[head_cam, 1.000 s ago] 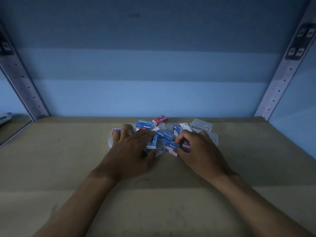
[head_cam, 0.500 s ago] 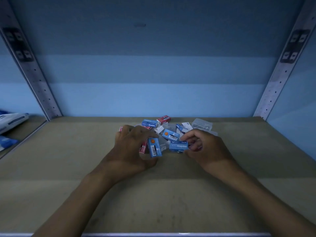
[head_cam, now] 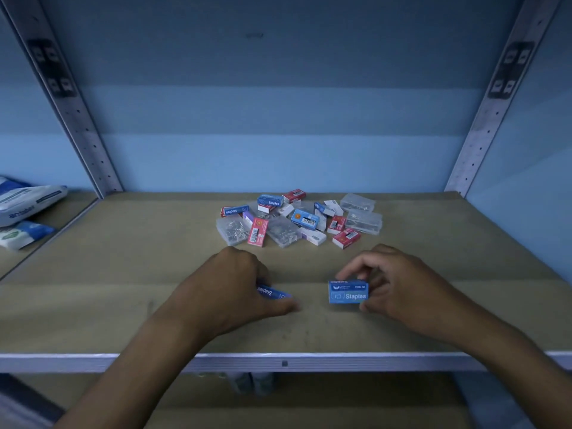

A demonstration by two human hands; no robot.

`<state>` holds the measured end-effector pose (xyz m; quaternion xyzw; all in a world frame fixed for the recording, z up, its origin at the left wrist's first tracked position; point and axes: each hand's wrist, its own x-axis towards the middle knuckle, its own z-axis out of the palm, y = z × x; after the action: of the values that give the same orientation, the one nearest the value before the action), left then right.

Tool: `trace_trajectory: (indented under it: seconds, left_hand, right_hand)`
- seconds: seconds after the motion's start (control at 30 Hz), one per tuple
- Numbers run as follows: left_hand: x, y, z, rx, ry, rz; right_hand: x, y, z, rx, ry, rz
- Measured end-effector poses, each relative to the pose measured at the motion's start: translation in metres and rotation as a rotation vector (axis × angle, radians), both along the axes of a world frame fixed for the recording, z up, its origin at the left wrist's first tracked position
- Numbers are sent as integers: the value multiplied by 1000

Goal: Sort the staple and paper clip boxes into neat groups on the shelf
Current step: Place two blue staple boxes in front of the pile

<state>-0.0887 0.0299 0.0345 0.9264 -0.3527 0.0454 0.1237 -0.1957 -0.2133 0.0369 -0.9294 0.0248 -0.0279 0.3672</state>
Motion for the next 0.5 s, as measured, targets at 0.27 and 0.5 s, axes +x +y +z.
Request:
trace_trajectory:
  seconds: [0.27,0.5]
  left_hand:
    - [1,-12,3,144,65,-38]
    - [1,-19,0,178,4,-12]
  right_hand:
    - [-3,-1,-7,-143,-26,18]
    - [-1,-5,-5,-133,18,32]
